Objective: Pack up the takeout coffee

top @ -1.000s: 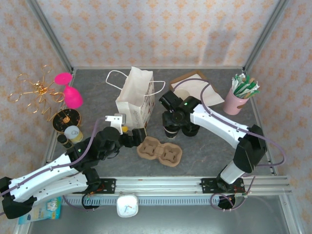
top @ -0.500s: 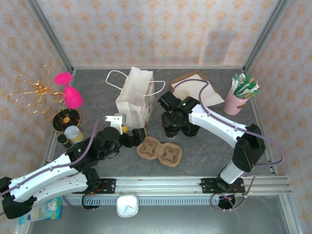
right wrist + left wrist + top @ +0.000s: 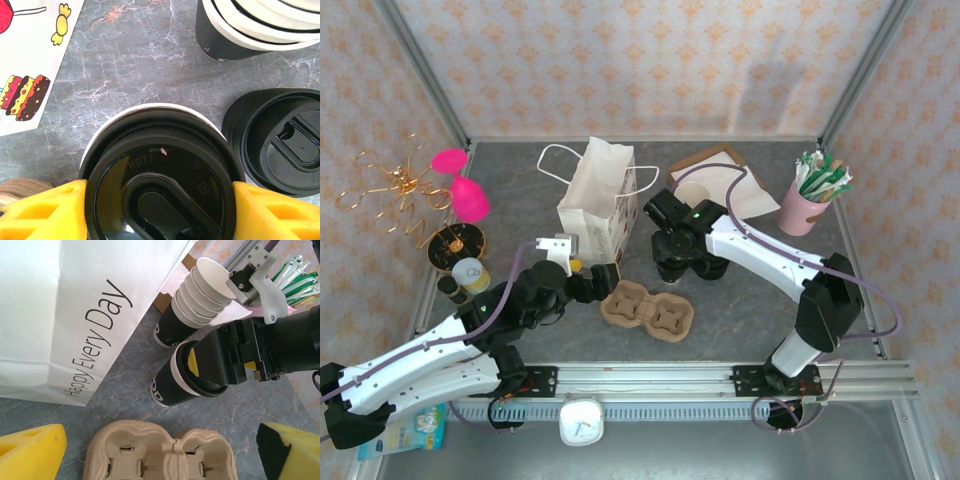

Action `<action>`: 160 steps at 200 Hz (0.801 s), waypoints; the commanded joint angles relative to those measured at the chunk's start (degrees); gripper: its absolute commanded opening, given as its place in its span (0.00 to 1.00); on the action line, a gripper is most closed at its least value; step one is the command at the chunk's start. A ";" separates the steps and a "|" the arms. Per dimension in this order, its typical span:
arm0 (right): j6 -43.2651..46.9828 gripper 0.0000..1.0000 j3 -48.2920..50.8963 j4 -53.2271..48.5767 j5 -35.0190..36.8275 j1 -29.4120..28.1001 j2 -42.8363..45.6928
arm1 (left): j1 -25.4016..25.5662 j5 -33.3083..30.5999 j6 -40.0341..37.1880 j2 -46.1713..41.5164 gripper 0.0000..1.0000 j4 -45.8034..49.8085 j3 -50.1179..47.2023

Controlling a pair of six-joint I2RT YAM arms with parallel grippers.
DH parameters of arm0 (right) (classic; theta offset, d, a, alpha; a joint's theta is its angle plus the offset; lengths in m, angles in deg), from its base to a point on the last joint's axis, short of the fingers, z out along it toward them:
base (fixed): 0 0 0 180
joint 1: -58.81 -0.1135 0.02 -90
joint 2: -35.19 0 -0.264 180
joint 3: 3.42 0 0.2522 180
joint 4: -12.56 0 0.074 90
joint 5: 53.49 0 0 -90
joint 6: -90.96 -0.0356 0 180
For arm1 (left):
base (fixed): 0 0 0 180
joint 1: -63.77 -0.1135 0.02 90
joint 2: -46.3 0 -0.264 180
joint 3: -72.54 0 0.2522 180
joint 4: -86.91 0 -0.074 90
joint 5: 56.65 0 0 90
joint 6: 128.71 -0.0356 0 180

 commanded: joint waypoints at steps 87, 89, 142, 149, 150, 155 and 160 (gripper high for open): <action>-0.40 0.67 -0.45 0.15 -0.29 -0.36 0.82 | 0.33 -1.62 0.72 -1.09 0.99 0.61 -0.30; -0.36 0.67 -0.45 0.17 -0.34 -0.36 0.71 | 0.27 -1.62 0.69 -1.09 0.99 0.61 -0.30; -0.47 0.66 -1.24 0.21 -0.61 -0.36 0.85 | 0.28 -1.85 0.86 -1.49 0.99 1.35 -0.10; -0.42 0.66 -1.52 0.22 -0.51 -0.36 0.97 | 0.31 -1.89 0.84 -1.53 0.99 1.30 -0.06; -0.45 0.66 -1.51 0.20 -0.49 -0.36 0.97 | 0.28 -1.89 0.80 -1.53 0.99 1.28 -0.05; -0.47 0.67 -1.58 0.18 -0.56 -0.36 0.98 | 0.26 -1.97 0.83 -1.53 0.99 1.26 -0.07; -0.37 0.66 -1.53 0.30 -0.49 -0.36 0.96 | 0.29 -1.97 0.77 -1.53 0.99 1.11 -0.12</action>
